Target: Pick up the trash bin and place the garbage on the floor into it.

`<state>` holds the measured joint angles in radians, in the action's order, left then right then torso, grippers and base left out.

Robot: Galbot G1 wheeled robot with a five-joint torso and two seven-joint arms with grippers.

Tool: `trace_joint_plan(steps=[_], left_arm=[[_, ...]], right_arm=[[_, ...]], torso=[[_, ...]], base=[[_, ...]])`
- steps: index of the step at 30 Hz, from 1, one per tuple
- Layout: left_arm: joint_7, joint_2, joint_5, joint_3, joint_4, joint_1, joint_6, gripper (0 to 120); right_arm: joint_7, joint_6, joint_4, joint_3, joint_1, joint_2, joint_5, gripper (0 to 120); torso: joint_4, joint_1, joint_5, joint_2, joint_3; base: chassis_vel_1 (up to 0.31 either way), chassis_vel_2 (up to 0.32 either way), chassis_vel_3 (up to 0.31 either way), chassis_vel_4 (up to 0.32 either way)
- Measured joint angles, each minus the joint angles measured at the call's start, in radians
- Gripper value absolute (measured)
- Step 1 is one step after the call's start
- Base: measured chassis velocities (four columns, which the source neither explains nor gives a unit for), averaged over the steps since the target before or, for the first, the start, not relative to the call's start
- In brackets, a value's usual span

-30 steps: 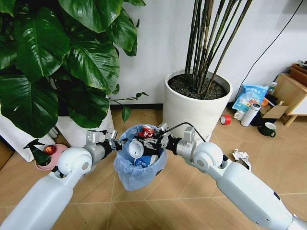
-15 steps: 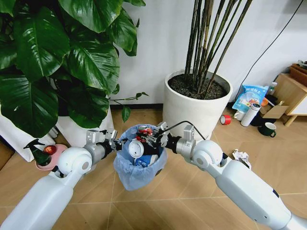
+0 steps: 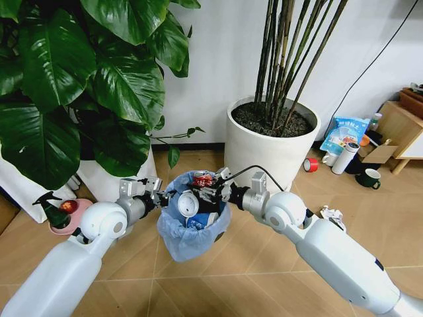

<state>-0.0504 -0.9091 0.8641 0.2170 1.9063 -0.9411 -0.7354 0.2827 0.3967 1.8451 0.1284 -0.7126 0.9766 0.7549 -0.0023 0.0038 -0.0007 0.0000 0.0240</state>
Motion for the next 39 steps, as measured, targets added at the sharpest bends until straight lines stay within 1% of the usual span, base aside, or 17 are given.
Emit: trace_joint_plan(steps=[1, 2, 3, 4, 5, 6, 7, 8, 12, 23, 28, 32, 34, 36, 39], left_arm=[[0.000, 0.000, 0.000, 0.000, 0.000, 0.000, 0.000, 0], [0.000, 0.000, 0.000, 0.000, 0.000, 0.000, 0.000, 0], [0.000, 0.000, 0.000, 0.000, 0.000, 0.000, 0.000, 0], [0.000, 0.000, 0.000, 0.000, 0.000, 0.000, 0.000, 0], [0.000, 0.001, 0.000, 0.000, 0.000, -0.001, 0.000, 0], [0.000, 0.001, 0.000, 0.000, 0.000, -0.001, 0.000, 0], [0.000, 0.001, -0.001, 0.000, 0.001, -0.002, 0.000, 0], [0.000, 0.001, -0.001, 0.000, 0.001, -0.002, 0.000, 0], [-0.001, 0.003, -0.001, 0.000, 0.002, -0.001, 0.000, 0], [-0.002, 0.001, -0.001, -0.003, -0.003, 0.004, 0.000, 0], [-0.003, 0.001, -0.001, -0.002, -0.001, 0.003, 0.000, 0], [-0.007, 0.003, 0.000, 0.000, 0.004, 0.000, 0.000, 0], [-0.011, 0.006, 0.001, 0.006, 0.008, -0.004, 0.000, 0], [-0.012, 0.006, 0.001, 0.007, 0.008, -0.004, 0.000, 0], [-0.015, 0.003, 0.001, 0.017, 0.012, -0.015, 0.000, 0]], right_arm=[[0.004, 0.003, 0.000, 0.000, 0.000, -0.002, -0.008, 71], [0.005, 0.005, 0.000, 0.000, 0.000, -0.004, -0.010, 75], [0.006, 0.007, 0.000, -0.002, -0.002, -0.005, -0.010, 79], [0.006, 0.007, 0.000, -0.002, -0.002, -0.005, -0.010, 79], [0.006, 0.008, 0.000, -0.005, -0.008, -0.009, -0.012, 86], [0.006, 0.008, 0.000, -0.006, -0.008, -0.010, -0.012, 87], [0.008, 0.006, 0.000, -0.012, -0.017, -0.016, -0.015, 94], [0.008, 0.006, 0.001, -0.013, -0.019, -0.017, -0.016, 98], [0.008, 0.003, 0.013, -0.025, -0.034, -0.028, -0.014, 100], [0.010, 0.002, 0.056, -0.046, -0.040, -0.054, 0.016, 100], [0.006, -0.005, 0.055, -0.049, -0.024, -0.047, 0.029, 100], [-0.030, -0.010, 0.056, -0.067, -0.023, -0.034, 0.044, 100], [-0.068, -0.021, 0.069, -0.101, -0.046, -0.032, 0.049, 100], [-0.075, -0.022, 0.073, -0.111, -0.055, -0.032, 0.049, 100], [-0.112, -0.028, 0.127, -0.196, -0.150, -0.049, 0.029, 100]], torso=[[0.0000, 0.000, 0.0000, 0.000, 0.000], [0.0000, 0.000, 0.0000, 0.000, 0.000], [0.0000, 0.000, 0.0000, 0.000, 0.000], [0.0000, 0.000, 0.0000, 0.000, 0.000], [0.0000, 0.000, 0.0000, 0.000, 0.000], [0.0000, 0.000, 0.0001, 0.000, 0.000], [0.0000, 0.000, 0.0000, 0.000, 0.000], [-0.0001, 0.000, 0.0000, 0.000, 0.000], [0.0000, 0.000, 0.0000, 0.000, 0.000], [0.0000, 0.000, 0.0000, 0.000, 0.000], [0.0000, 0.000, 0.0000, 0.000, 0.000], [0.0001, 0.000, -0.0001, 0.000, 0.000], [0.0002, 0.000, 0.0001, 0.000, 0.000], [0.0003, 0.000, 0.0001, 0.000, 0.000], [-0.0002, 0.000, 0.0003, 0.000, 0.000]], base=[[0.000, 0.000, 0.000, 0.000], [0.000, 0.000, 0.000, 0.000], [0.000, 0.000, 0.000, 0.000], [0.000, 0.000, 0.000, 0.000], [0.000, 0.000, 0.000, 0.000], [0.000, 0.000, 0.000, 0.000], [0.000, 0.000, 0.000, 0.000], [0.000, 0.000, 0.000, 0.000], [0.000, 0.000, 0.000, 0.000], [0.000, 0.000, 0.000, 0.000], [0.000, 0.000, 0.000, 0.000], [0.000, 0.000, 0.000, 0.000], [0.000, 0.000, 0.000, 0.000], [0.000, 0.000, 0.000, 0.000], [0.000, 0.000, 0.000, 0.000]])
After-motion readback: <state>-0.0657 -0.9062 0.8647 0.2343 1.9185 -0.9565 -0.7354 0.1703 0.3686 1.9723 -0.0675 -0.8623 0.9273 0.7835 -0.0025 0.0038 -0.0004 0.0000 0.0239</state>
